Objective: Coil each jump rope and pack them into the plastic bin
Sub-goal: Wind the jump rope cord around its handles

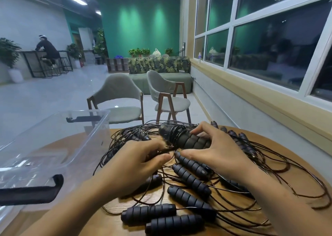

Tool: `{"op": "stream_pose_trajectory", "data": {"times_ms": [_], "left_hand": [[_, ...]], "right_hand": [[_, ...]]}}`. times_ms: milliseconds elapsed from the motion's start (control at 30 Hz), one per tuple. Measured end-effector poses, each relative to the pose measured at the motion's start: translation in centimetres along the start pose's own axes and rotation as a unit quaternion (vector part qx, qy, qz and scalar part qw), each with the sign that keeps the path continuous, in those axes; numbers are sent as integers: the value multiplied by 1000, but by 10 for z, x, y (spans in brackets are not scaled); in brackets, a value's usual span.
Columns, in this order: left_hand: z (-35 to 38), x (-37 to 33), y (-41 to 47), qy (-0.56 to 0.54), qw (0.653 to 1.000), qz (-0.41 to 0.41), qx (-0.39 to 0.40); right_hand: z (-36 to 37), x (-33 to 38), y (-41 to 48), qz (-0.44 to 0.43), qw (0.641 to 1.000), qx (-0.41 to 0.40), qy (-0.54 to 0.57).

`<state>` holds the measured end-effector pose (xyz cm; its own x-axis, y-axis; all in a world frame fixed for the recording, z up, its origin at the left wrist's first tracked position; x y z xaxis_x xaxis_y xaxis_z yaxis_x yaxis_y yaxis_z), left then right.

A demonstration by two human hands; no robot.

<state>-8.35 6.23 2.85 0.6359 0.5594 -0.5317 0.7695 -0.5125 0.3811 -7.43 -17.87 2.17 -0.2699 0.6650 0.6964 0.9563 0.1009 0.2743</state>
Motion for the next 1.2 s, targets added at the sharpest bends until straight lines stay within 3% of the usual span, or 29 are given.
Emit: {"op": "stream_pose_trajectory", "data": {"times_ms": [233,367,500,667,833,933,1033,1133,1200], "left_hand": [[-10,-2,-1,74,995,73,-2],[-18,-9,-2,52,994,97,-2],[-20,-8,-2,-65,995,66,29],[-19,-5,-2,-250,965,42,68],[-15,-1,-3,-317,947,14,45],[-10,1,-3,-310,950,4,26],[-3,2,-3,-235,971,-43,-13],[8,2,-4,-246,962,-113,-34],[12,-4,-2,-247,965,-88,-27]], "right_hand": [[6,5,-1,2,988,124,-91],[3,11,-8,-11,970,228,-82],[-5,20,-16,-17,952,306,-28],[-13,25,-22,-28,942,326,77],[-10,25,-23,-53,921,346,170],[-8,24,-22,-41,888,360,282],[-5,23,-21,-26,857,350,376],[-4,20,-16,-29,852,319,414],[-7,20,-12,-41,853,285,435]]}}
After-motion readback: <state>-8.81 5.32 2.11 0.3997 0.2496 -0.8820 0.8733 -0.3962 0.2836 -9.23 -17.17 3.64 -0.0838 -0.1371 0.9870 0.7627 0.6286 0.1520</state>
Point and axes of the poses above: each hand's wrist, its own y-axis towards the middle knuckle, its own z-axis out of the palm, x = y × z, the point moved 2 cm from there along y, towards the middle knuckle, and after that the axes turned 3 degrees about -y, right-handed, at the moved point
